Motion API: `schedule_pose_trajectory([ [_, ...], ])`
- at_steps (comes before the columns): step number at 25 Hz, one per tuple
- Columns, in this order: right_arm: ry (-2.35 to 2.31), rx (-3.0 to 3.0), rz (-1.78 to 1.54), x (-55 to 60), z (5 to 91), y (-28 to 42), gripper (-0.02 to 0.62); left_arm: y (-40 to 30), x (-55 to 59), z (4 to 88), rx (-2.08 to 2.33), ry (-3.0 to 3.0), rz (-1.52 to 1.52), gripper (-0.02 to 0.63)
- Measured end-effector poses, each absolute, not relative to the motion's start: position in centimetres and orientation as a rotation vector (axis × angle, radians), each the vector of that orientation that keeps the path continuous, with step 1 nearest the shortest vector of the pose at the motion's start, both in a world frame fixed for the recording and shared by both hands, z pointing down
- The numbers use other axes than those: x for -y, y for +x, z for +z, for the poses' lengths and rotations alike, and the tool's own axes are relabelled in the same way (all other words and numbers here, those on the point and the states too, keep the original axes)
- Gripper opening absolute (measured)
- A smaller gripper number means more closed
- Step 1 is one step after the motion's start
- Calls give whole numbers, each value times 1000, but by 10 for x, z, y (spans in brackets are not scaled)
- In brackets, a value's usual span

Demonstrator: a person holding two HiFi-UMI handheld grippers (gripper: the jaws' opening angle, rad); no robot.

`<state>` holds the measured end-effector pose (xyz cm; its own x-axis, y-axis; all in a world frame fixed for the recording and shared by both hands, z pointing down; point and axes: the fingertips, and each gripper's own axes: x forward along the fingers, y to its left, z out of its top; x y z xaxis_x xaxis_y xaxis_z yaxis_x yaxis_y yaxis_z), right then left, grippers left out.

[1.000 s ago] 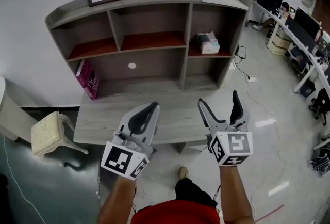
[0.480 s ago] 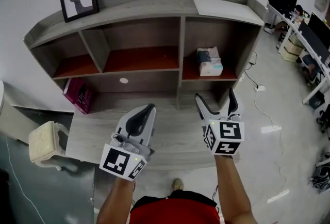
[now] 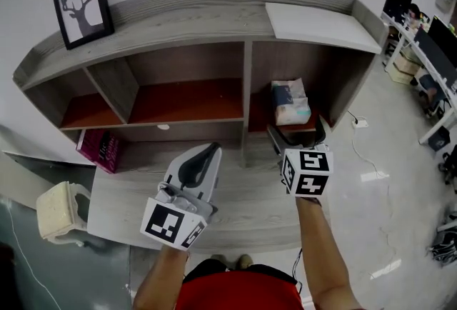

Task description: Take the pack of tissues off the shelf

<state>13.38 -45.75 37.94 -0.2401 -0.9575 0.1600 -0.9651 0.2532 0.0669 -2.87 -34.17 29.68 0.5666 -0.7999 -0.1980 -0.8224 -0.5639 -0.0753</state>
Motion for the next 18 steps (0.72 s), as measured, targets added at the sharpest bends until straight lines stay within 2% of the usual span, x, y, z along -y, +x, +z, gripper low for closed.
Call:
schedule_pose_trajectory([
  [12, 1821, 2196, 164, 507, 410, 134, 520, -42, 374, 309, -1337, -2700, 188, 11],
  [18, 1848, 2108, 172, 511, 415, 141, 465, -47, 377, 312, -1328, -2713, 176, 11],
])
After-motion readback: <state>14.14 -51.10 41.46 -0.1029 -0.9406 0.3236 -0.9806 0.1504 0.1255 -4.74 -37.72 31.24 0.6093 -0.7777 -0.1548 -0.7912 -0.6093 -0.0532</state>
